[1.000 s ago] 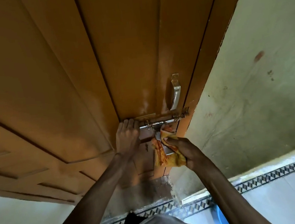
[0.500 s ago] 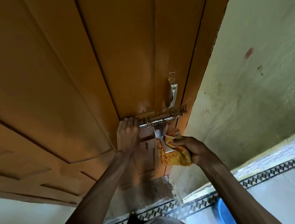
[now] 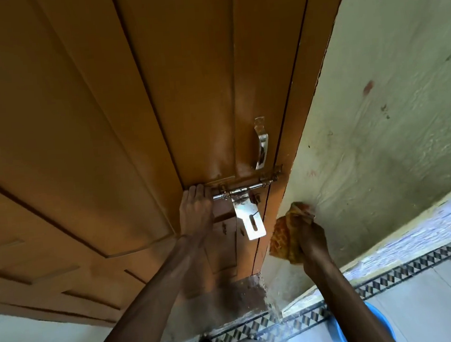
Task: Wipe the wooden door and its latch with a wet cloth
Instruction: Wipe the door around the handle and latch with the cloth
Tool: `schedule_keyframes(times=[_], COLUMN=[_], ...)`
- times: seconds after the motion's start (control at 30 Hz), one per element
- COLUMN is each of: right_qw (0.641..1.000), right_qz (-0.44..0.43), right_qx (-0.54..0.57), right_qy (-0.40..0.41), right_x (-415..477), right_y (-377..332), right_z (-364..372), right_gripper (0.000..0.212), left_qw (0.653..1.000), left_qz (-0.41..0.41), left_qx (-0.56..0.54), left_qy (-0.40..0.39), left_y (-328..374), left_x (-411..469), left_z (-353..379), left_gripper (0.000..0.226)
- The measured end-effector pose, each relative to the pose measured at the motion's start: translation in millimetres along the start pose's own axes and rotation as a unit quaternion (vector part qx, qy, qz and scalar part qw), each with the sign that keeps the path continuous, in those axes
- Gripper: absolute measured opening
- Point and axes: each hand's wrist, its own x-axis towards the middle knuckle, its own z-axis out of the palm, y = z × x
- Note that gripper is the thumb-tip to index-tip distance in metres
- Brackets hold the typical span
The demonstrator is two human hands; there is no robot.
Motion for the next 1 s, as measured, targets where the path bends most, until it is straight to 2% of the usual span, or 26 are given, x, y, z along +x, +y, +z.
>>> schedule_keyframes(times=[0.03, 0.1, 0.17, 0.2, 0.27, 0.3, 0.37, 0.43, 0.5, 0.53, 0.63, 0.7, 0.8, 0.83, 0.9, 0.93, 1.0], right_qw=[0.996, 0.958, 0.892, 0.86, 0.823, 0.816, 0.813, 0.816, 0.759, 0.736, 0.734, 0.771, 0.808, 0.829, 0.887, 0.901, 0.892], right_qz=[-0.062, -0.212, -0.351, -0.397, -0.423, -0.407, -0.388, -0.377, -0.451, -0.462, -0.432, -0.439, -0.453, -0.445, -0.409, -0.404, -0.433], right_qx=[-0.057, -0.172, -0.266, -0.305, -0.368, -0.4, -0.427, -0.437, -0.468, -0.49, -0.509, -0.453, -0.375, -0.337, -0.212, -0.147, -0.068], right_qy=[0.042, 0.091, 0.102, 0.102, 0.092, 0.094, 0.076, 0.011, 0.038, 0.063, 0.124, 0.086, -0.027, -0.035, 0.022, 0.061, 0.11], right_x=[-4.6, -16.7, -16.9, -15.0, -9.8, -6.8, -3.1, -2.8, 9.9, 17.5, 21.4, 8.2, -9.7, -13.0, -22.1, -27.5, -32.8], right_y=[-4.9, -21.5, -35.1, -41.3, -45.9, -41.7, -31.3, -20.4, -23.0, -26.2, -24.4, -13.0, -21.6, -28.9, -49.9, -61.9, -87.2], right_z=[-0.2, 7.4, 24.9, 37.2, 64.9, 74.9, 90.3, 92.2, 82.2, 76.8, 73.4, 79.9, 72.3, 64.6, 45.9, 39.6, 36.4], right_gripper=[0.042, 0.037, 0.034, 0.038, 0.044, 0.042, 0.033, 0.029, 0.037, 0.042, 0.047, 0.041, 0.03, 0.025, 0.016, 0.018, 0.037], left_qw=[1.0, 1.0, 1.0, 1.0, 1.0, 1.0, 1.0, 1.0, 1.0, 1.0, 1.0, 1.0, 1.0, 1.0, 0.999, 0.999, 0.993], left_qz=[0.003, 0.003, -0.001, -0.005, -0.011, -0.011, -0.009, -0.009, -0.008, -0.005, -0.008, -0.011, 0.01, 0.019, 0.017, 0.018, 0.043], left_qx=[0.003, 0.009, 0.008, 0.003, -0.003, -0.004, -0.006, -0.007, -0.004, 0.001, 0.008, -0.006, -0.016, -0.017, -0.032, -0.047, -0.061], left_qy=[0.005, 0.004, -0.011, -0.019, -0.026, -0.025, -0.012, 0.001, 0.0, -0.004, -0.019, -0.005, 0.014, 0.012, 0.01, 0.022, 0.095], left_y=[-0.5, -1.9, -2.3, -1.9, -1.0, 0.1, 2.0, 2.9, 2.4, 1.2, -1.2, -1.6, -2.9, -4.9, -8.8, -10.6, -13.5], left_x=[0.2, -0.8, -2.6, -3.2, -2.4, -1.7, 0.3, -0.1, -0.8, -0.4, -0.4, -1.2, -1.8, -0.5, 0.0, 0.2, 2.7], left_z=[0.4, 0.4, -0.3, -1.1, -2.0, -3.2, -4.3, -3.8, -2.5, -1.3, 0.4, -0.7, -2.6, -3.0, -6.8, -11.9, -28.7], left_gripper=[0.037, 0.038, 0.043, 0.046, 0.053, 0.053, 0.049, 0.045, 0.045, 0.046, 0.048, 0.045, 0.038, 0.036, 0.036, 0.035, 0.025])
